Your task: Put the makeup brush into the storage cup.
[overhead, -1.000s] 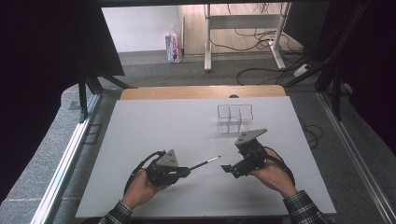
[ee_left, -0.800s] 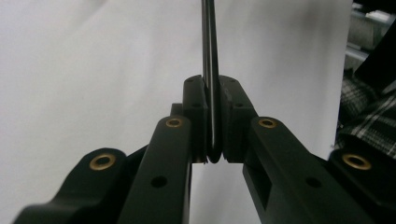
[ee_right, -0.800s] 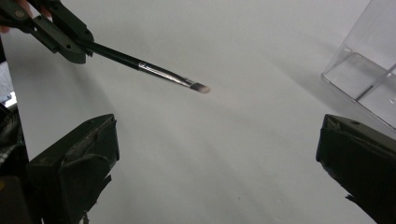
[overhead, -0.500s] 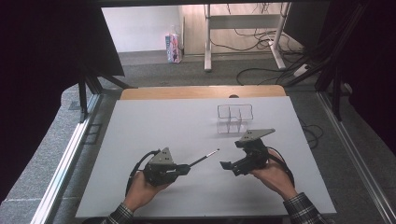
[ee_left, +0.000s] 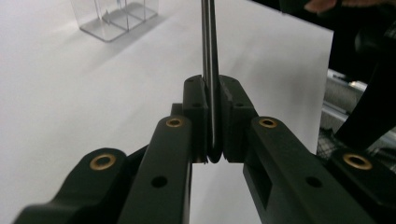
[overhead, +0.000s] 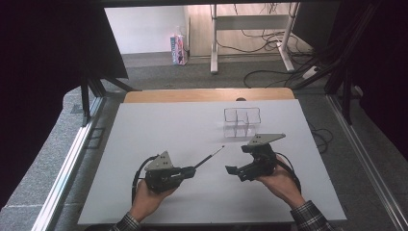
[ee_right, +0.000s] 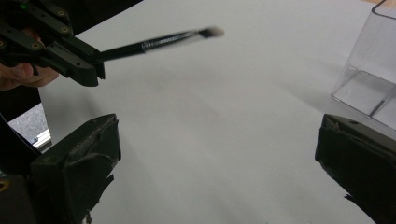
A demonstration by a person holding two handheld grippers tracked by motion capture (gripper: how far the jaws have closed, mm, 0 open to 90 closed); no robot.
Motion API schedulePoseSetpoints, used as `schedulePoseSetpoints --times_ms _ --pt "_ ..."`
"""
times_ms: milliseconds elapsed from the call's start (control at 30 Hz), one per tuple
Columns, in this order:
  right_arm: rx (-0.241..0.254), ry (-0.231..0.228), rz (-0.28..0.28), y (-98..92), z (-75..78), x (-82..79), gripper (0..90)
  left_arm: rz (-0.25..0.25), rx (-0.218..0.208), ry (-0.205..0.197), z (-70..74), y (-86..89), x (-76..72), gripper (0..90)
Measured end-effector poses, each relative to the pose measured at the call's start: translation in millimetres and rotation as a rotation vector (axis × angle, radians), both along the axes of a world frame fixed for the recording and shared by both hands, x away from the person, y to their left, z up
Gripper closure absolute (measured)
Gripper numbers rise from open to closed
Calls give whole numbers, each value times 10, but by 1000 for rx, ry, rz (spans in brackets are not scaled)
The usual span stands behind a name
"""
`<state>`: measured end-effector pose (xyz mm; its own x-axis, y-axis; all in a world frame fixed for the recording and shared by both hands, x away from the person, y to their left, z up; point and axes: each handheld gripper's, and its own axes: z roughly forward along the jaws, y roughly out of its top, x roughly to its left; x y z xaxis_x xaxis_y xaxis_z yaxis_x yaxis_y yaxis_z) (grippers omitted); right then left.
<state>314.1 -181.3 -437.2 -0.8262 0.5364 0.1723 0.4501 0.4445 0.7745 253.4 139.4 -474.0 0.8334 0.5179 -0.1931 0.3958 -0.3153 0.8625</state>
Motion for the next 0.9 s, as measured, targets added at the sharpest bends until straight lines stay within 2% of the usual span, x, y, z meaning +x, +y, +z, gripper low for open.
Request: schedulePoseSetpoints --times_ms 200,233,300,500,733,900 --pt "34 19 -4 39 16 -22 0 -1 -68 -21 20 6 -36 828" --pt "34 19 -4 39 16 -22 0 -1 -68 -21 20 6 -36 828" --pt "62 31 -1 62 30 -31 0 3 -91 -24 17 2 -49 828" --pt "102 44 7 109 42 -67 51 7 -112 -38 16 -23 -77 828" --pt "221 99 0 131 58 -64 182 1 -129 -54 21 -59 -104 828" --pt "323 167 5 145 57 -42 298 -9 -128 -60 8 -95 -109 828"
